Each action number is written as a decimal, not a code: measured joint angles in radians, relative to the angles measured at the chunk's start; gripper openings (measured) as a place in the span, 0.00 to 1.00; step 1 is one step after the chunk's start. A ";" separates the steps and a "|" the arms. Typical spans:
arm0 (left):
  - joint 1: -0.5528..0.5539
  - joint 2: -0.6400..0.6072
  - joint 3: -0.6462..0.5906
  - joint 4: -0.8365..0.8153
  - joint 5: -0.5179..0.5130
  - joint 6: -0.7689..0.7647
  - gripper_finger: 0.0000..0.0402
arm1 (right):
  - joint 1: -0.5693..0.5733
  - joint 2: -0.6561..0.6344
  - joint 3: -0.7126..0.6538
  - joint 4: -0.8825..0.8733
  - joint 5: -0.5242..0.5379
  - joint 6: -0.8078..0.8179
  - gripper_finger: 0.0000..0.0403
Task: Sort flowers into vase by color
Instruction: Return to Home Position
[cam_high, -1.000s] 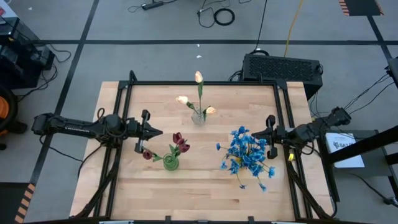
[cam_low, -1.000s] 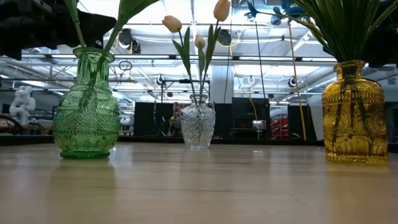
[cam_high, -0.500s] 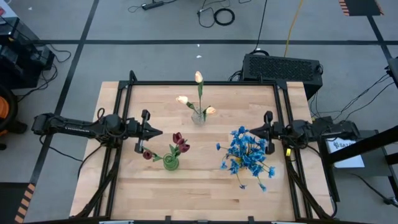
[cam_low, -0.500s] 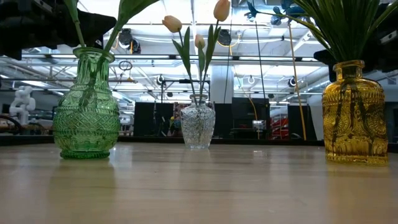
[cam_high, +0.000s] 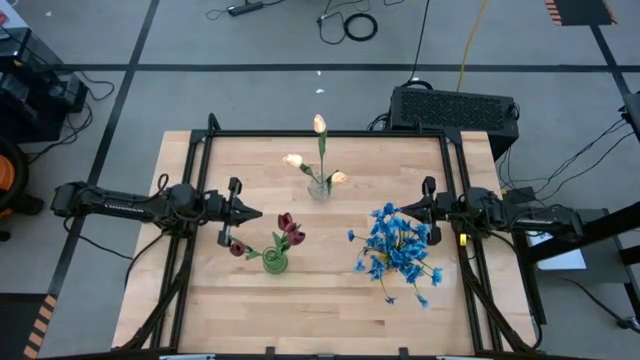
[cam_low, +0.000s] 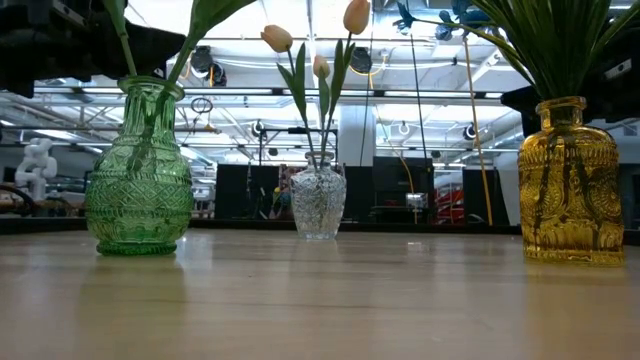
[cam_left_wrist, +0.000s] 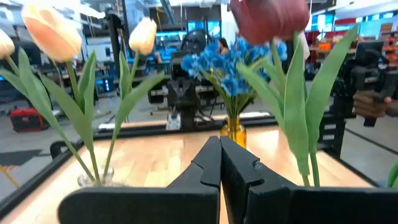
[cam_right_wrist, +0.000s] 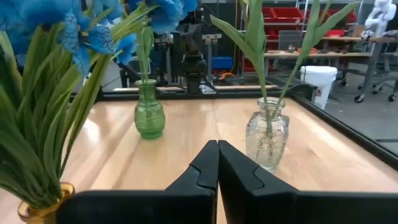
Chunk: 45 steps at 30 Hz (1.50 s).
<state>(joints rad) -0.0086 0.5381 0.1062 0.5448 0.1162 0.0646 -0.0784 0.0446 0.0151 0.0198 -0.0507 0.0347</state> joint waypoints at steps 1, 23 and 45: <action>0.000 0.000 0.000 -0.012 0.000 0.000 0.00 | 0.000 0.000 0.000 0.000 0.000 0.002 0.00; 0.000 0.000 0.000 -0.084 -0.019 0.028 0.00 | 0.107 0.023 0.000 0.023 0.080 0.055 0.00; 0.028 -0.069 -0.099 -0.067 0.008 -0.025 0.00 | 0.107 0.022 0.000 0.023 0.077 0.050 0.00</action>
<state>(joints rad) 0.0193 0.4692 0.0074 0.4783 0.1242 0.0392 0.0284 0.0669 0.0147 0.0424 0.0261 0.0845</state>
